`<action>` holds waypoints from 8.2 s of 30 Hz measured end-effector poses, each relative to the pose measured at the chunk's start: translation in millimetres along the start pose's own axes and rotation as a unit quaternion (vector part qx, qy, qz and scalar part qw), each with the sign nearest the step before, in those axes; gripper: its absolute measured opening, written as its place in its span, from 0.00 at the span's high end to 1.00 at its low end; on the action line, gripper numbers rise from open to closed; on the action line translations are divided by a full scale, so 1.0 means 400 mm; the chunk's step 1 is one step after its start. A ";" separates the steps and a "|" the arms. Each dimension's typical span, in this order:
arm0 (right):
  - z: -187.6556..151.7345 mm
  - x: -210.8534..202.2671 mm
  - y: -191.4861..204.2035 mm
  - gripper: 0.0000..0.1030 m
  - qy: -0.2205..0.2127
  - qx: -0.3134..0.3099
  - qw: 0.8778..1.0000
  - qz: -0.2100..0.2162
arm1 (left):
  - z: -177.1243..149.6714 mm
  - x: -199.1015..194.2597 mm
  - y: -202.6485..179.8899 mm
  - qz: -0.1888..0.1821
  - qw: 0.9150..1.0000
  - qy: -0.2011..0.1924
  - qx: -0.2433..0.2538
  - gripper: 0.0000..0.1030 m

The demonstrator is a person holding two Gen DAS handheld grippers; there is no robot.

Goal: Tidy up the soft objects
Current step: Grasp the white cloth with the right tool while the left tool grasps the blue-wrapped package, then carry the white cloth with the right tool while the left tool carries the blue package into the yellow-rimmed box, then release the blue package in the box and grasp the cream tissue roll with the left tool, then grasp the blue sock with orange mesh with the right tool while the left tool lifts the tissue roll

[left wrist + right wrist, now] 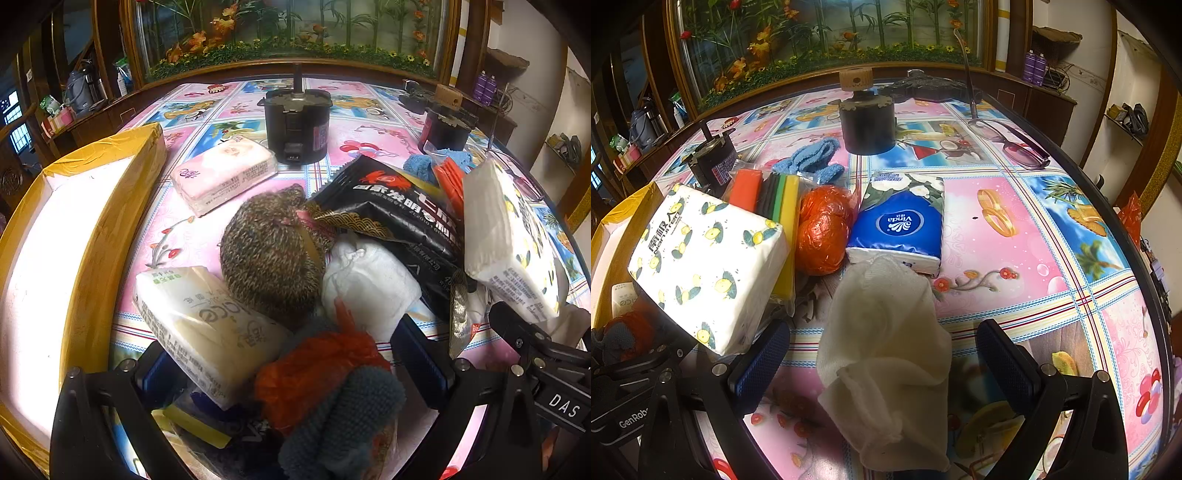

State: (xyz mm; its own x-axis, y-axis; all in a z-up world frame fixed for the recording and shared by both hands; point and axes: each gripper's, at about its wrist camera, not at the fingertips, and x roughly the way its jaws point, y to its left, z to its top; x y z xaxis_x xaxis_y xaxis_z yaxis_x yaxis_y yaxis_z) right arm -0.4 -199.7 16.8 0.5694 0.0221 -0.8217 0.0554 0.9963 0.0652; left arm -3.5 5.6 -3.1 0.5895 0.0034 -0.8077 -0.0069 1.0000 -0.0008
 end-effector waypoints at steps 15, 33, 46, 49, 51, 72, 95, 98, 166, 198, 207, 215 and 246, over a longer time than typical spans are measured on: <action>-0.044 -0.069 -0.048 0.01 0.023 -0.080 0.991 0.102 | 0.000 0.000 -0.001 0.000 1.000 0.000 0.000 0.00; -0.040 -0.142 -0.116 0.08 -0.044 -0.031 0.986 0.158 | -0.065 -0.117 0.048 -0.099 0.994 -0.012 0.044 0.00; -0.023 -0.077 -0.145 0.86 -0.024 0.017 0.990 0.139 | -0.106 -0.196 -0.013 -0.150 0.982 -0.044 0.110 0.23; -0.033 -0.104 -0.170 0.86 -0.040 0.027 0.986 0.158 | -0.102 -0.190 -0.007 -0.150 0.983 -0.030 0.106 0.23; -0.039 -0.121 -0.176 0.86 -0.049 0.028 0.985 0.160 | -0.106 -0.187 -0.002 -0.151 0.983 -0.020 0.107 0.23; -0.059 -0.171 -0.103 0.85 -0.070 -0.006 0.976 0.204 | -0.130 -0.168 0.017 -0.134 0.986 -0.008 0.099 0.26; -0.001 -0.227 0.212 0.85 -0.034 -0.105 0.949 0.296 | -0.031 -0.300 0.411 -0.061 0.993 -0.091 -0.036 0.26; 0.021 -0.239 0.288 0.85 -0.028 -0.126 0.942 0.310 | -0.015 -0.311 0.477 -0.042 0.994 -0.093 -0.047 0.26; 0.208 -0.058 0.558 0.59 -0.026 -0.064 0.955 0.289 | 0.157 -0.090 0.652 -0.045 0.980 -0.114 -0.159 0.14; -0.034 -0.155 -0.048 0.47 -0.067 0.047 0.959 0.271 | 0.005 -0.082 0.127 -0.044 0.994 0.029 0.099 0.10; -0.046 -0.155 -0.068 0.46 -0.068 0.037 0.952 0.295 | -0.020 -0.056 0.088 -0.035 0.993 0.027 0.109 0.31; -0.033 -0.166 0.042 0.46 -0.046 -0.062 0.947 0.311 | -0.089 -0.137 0.106 -0.053 0.994 -0.016 0.092 0.33; -0.040 -0.125 0.161 0.66 -0.040 -0.153 0.960 0.233 | -0.094 -0.167 0.103 -0.057 0.992 -0.064 0.098 0.34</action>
State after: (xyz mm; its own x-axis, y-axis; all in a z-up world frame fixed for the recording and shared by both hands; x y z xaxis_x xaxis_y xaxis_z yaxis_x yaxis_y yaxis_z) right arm -38.5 -135.3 52.8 0.5362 0.4764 -0.6969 -0.4570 0.8579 0.2348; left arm -73.4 46.4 28.7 0.6757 -0.1206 -0.7272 0.2145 0.9760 0.0375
